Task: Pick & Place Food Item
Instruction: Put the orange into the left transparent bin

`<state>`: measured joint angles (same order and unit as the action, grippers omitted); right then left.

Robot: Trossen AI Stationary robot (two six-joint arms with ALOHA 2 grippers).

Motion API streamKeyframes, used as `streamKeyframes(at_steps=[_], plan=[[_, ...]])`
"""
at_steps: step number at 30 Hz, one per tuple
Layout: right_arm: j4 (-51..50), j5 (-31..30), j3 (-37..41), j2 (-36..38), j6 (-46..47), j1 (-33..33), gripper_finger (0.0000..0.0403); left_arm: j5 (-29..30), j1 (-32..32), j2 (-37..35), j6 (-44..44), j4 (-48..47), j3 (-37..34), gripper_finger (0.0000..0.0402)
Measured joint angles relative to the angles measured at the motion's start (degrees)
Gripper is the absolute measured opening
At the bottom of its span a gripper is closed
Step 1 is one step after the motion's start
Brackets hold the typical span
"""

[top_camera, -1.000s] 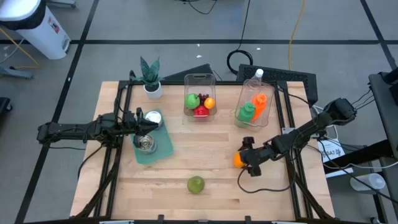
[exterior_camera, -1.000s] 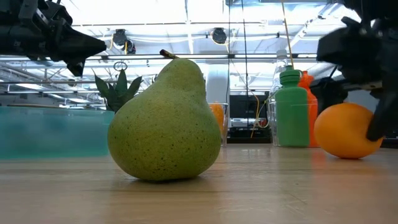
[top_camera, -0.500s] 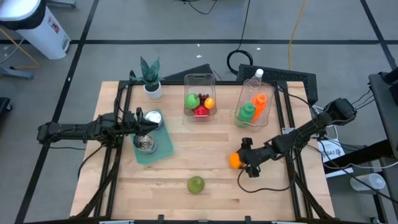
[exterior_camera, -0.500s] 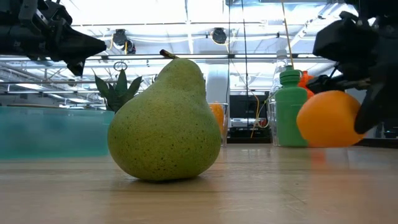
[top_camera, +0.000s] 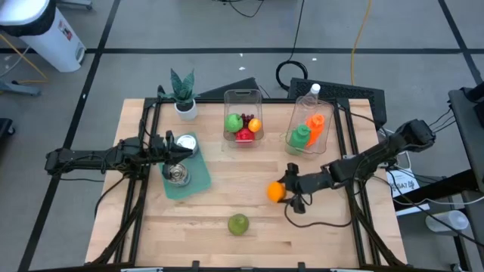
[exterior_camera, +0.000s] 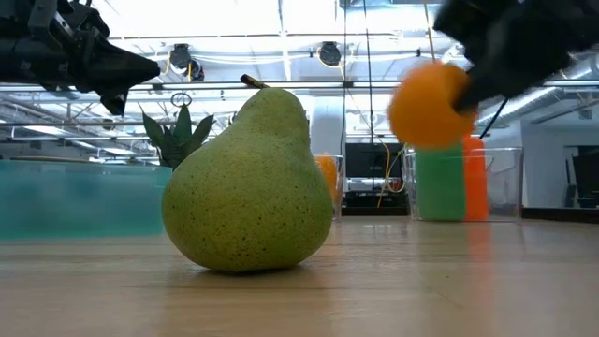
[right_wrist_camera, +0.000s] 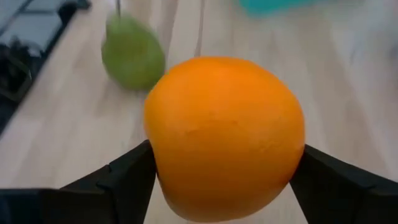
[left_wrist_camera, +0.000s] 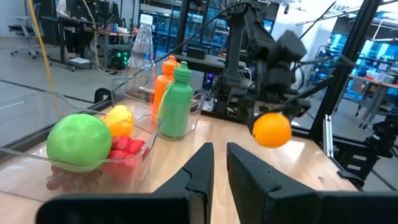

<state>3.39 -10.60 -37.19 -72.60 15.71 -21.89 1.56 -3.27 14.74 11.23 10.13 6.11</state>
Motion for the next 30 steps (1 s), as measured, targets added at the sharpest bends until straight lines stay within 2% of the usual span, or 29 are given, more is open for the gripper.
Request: streamKeyframes(at_steps=[6, 11, 16, 23, 30], plan=[[-1.8, 0.1, -10.8, 0.0, -11.5, 5.1, 0.0311, 0.5, 0.0, 0.0, 0.2, 0.7, 0.0, 0.0051], [-11.0, -0.2, -22.5, -1.3, -20.4, 14.0, 0.0309, 1.5, 0.0, 0.0, 1.6, 1.8, 0.0, 0.0051], [-12.2, -2.7, -29.3, -5.2, -26.8, 23.7, 0.0309, 1.5, 0.0, 0.0, 1.6, 3.8, 0.0, 0.0051], [-10.9, 6.7, -34.1, -15.9, -27.1, 39.3, 0.0308, 2.5, 0.0, 0.0, -0.9, 3.8, 0.0, 0.0051], [-5.3, 7.4, -40.4, -28.7, -22.2, 47.7, 0.0305, 7.5, 0.0, 0.5, -2.1, 3.3, 0.0, 0.0051]])
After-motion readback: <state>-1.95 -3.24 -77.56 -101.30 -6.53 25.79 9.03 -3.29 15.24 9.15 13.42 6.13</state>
